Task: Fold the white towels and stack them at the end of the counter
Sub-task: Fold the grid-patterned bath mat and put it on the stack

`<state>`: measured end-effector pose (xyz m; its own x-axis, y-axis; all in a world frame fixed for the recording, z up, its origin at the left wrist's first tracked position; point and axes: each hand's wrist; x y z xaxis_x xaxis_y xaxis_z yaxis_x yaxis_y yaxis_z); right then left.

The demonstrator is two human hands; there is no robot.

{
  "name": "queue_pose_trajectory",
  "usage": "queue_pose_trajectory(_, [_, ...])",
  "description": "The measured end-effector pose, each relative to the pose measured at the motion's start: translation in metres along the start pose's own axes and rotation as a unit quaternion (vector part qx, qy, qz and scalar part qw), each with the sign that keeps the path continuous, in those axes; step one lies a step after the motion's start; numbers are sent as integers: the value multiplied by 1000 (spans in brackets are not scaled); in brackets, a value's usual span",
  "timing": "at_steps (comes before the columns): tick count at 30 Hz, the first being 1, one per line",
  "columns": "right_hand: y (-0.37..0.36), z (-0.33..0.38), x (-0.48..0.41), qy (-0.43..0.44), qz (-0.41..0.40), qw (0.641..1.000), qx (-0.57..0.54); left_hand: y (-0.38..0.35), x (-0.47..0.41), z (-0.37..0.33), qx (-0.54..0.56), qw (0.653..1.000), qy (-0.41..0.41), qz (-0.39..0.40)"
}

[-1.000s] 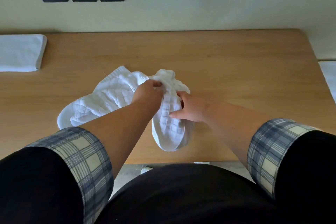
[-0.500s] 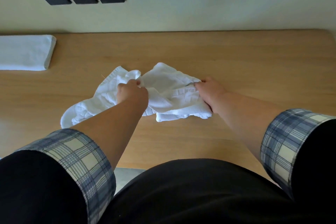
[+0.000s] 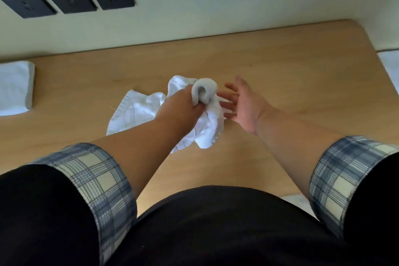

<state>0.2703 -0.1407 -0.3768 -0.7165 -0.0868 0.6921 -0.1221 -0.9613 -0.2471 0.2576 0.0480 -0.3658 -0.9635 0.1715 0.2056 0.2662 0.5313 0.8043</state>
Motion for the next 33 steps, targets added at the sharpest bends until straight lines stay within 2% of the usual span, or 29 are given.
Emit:
queue_pose_trajectory(1, [-1,-6,5,38,6,996,82,6,-3,5,19,999,28,-3])
queue_pose_trajectory(3, [-4,-18,16,72,46,965,249,18,-9,11,90,993,71,-7])
queue_pose_trajectory(5, [-12,-31,18,77,69,923,372,24,-12,10,168,982,83,-12])
queue_pose_trajectory(6, [-18,-33,20,83,48,910,404,26,-12,9,179,980,80,-12])
queue_pose_trajectory(8, [-28,-31,23,97,-26,918,383,29,-13,12,170,983,70,-7])
queue_pose_trajectory(12, [-28,-7,31,120,-177,961,173,38,-13,24,139,988,60,-25])
queue_pose_trajectory(14, [-18,5,36,119,-222,965,74,42,-12,27,122,990,51,-47])
queue_pose_trajectory(18, [5,27,35,125,-283,949,-52,51,-16,19,104,990,59,-71])
queue_pose_trajectory(21, [25,37,34,103,-314,943,-43,60,-27,6,110,988,69,-86])
queue_pose_trajectory(24, [45,34,30,132,-323,936,-57,64,-35,-8,135,983,71,-100])
queue_pose_trajectory(27, [64,28,23,72,-316,936,134,61,-31,-21,116,987,54,-100])
queue_pose_trajectory(29, [73,29,16,51,-299,940,158,52,-22,-31,64,997,2,-44])
queue_pose_trajectory(31, [78,37,11,60,-254,962,80,39,-9,-41,-28,994,-46,91])
queue_pose_trajectory(33, [81,47,8,69,-165,984,6,21,4,-52,-110,962,-63,242])
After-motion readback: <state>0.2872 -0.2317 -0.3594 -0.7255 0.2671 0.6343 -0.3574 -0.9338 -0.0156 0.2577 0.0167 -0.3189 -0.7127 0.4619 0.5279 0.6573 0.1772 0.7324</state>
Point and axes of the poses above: each hand's wrist, its own x-axis away from the middle knuckle, its own y-axis out of the back of the hand, z = x × y, and after that the axes turned 3 degrees about -x, right-handed
